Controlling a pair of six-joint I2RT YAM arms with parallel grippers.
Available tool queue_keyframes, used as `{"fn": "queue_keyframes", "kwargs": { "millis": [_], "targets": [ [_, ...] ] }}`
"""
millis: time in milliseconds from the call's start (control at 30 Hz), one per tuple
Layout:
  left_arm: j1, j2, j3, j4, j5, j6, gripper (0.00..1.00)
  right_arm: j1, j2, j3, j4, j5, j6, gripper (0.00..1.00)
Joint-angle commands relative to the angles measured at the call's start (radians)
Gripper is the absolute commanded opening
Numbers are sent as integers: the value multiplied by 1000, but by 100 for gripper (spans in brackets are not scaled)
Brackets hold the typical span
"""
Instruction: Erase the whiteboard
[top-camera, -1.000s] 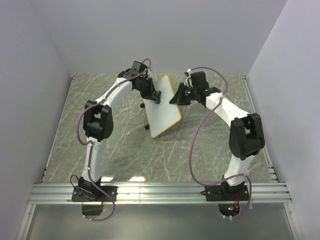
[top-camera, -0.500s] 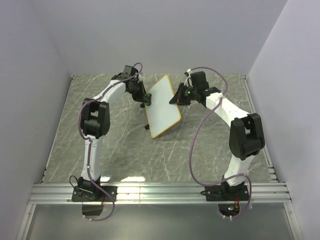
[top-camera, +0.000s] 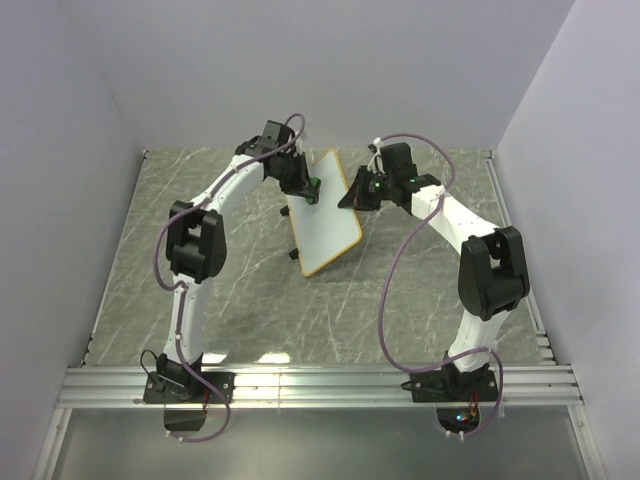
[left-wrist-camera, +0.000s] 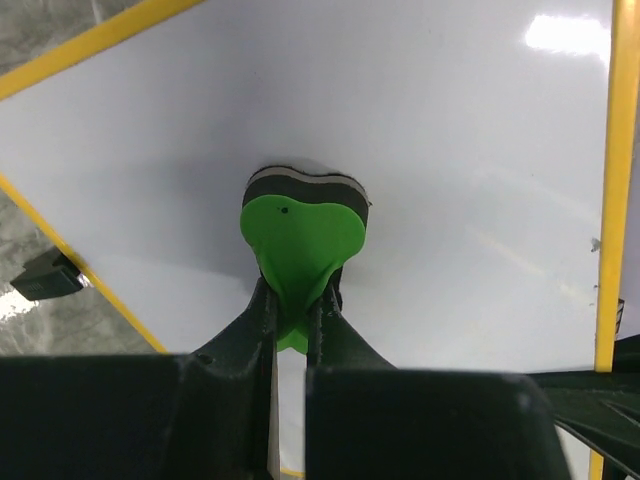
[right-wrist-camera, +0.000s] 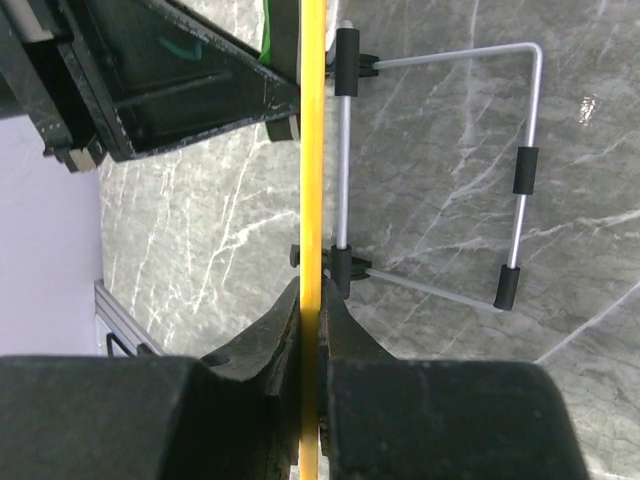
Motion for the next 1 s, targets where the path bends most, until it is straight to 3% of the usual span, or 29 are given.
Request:
{"fn": "queue_keyframes", "kwargs": {
  "millis": [0, 300, 467, 567, 600, 733, 800, 900, 933, 967],
  "targets": [
    [-39, -99, -71, 81, 16, -29, 0, 87, 22, -5, -71, -78, -76, 0],
    [25, -363, -236, 98, -224, -62, 0, 87, 16, -2, -60, -58, -58, 0],
    [95, -443, -383, 5, -395, -51, 0, 86, 9, -10, -42, -52, -38, 0],
    [123, -497, -529, 0, -441, -40, 0, 87, 2, -11, -34, -43, -30, 19],
    [132, -527, -567, 5, -458, -42, 0, 86, -4, -11, -31, -40, -30, 30],
    [194, -593, -765, 38, -456, -57, 0, 87, -23, -19, -16, -18, -13, 52],
    [207, -604, -807, 45, -463, -60, 0, 87, -29, -19, -13, -6, -9, 56],
    [231, -604, -861, 46, -460, -60, 0, 86, -41, -8, -13, 20, 1, 71],
    [237, -601, -879, 52, -454, -57, 0, 86, -47, 3, -16, 26, 1, 84],
    [238, -599, -884, 54, -455, -56, 0, 84, -50, 10, -22, 38, -1, 88]
  ]
}}
